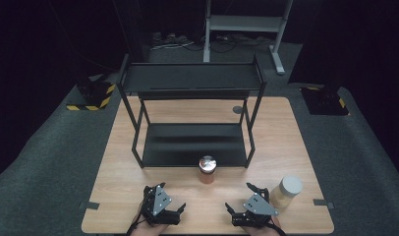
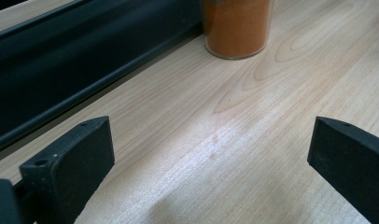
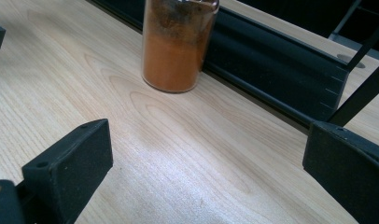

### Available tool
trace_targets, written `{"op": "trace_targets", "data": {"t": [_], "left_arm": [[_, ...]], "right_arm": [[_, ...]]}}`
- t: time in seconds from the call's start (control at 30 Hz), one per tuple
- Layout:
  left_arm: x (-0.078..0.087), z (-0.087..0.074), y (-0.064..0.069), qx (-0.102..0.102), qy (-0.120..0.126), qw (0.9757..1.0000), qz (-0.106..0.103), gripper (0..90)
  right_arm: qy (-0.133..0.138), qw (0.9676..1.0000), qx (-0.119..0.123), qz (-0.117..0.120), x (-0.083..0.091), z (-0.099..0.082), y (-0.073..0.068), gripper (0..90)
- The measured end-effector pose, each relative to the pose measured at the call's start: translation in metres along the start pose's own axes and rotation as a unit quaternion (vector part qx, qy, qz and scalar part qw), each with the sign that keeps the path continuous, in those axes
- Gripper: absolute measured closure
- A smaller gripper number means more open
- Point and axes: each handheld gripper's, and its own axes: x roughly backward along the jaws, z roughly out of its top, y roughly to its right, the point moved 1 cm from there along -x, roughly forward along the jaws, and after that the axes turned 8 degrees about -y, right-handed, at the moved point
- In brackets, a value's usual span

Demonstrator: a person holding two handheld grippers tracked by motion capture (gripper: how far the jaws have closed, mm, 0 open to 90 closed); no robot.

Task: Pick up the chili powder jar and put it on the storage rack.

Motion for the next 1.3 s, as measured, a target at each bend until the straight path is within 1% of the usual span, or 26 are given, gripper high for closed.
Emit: {"op": "trace_targets", "data": {"t": [0.13,0.2,0.27,0.47,0.67,0.83,0.9,0.93,0.97,1.0,1.1,1.23,1.3], "left_arm": [[-0.002,0.003,0.000,-0.008,-0.009,0.9999,-0.003,0.7],[-0.002,0.004,0.000,-0.009,-0.010,0.9999,-0.003,0.7],[-0.001,0.003,0.000,-0.009,-0.008,0.9999,-0.002,0.7],[-0.002,0.003,0.000,-0.005,-0.009,0.9999,-0.002,0.8],[-0.001,0.003,0.002,-0.014,-0.008,0.9999,0.001,0.8],[-0.001,0.002,0.003,-0.015,-0.005,0.9999,0.004,0.9],[-0.001,0.002,0.003,-0.011,-0.004,0.9999,0.003,0.9],[0.000,0.000,0.001,0.001,0.002,1.0000,0.002,0.9],[0.000,0.000,0.001,0.001,0.002,1.0000,0.002,1.2],[0.001,-0.004,-0.002,0.014,0.012,0.9998,-0.001,1.4],[0.003,-0.010,-0.007,0.032,0.026,0.9991,-0.008,1.2],[0.007,-0.008,-0.008,0.032,0.032,0.9989,-0.012,1.1],[0.009,-0.007,-0.009,0.035,0.036,0.9986,-0.016,0.5]], "right_arm": [[-0.004,1.0000,0.000,-0.003,0.000,0.001,-0.001,0.5],[-0.001,1.0000,0.003,-0.002,0.000,0.000,-0.001,0.5],[0.001,1.0000,0.002,-0.004,0.000,0.000,-0.002,0.3],[0.002,1.0000,-0.006,0.002,0.000,-0.001,0.001,0.2],[0.006,1.0000,-0.008,0.001,0.001,-0.002,0.001,0.2],[0.006,0.9999,-0.012,0.002,0.001,-0.002,0.002,0.2],[0.006,0.9999,-0.013,0.001,0.001,-0.003,0.002,0.2],[0.006,0.9999,-0.011,0.002,0.001,-0.003,0.002,0.2],[0.007,0.9999,-0.008,0.003,0.001,-0.003,0.002,0.2],[0.006,0.9999,-0.007,0.003,0.001,-0.003,0.002,0.2],[0.007,0.9999,-0.007,0.002,0.001,-0.003,0.002,0.2],[0.007,1.0000,-0.005,0.003,0.001,-0.003,0.001,0.2],[0.007,1.0000,-0.005,0.003,0.001,-0.003,0.002,0.2]]}}
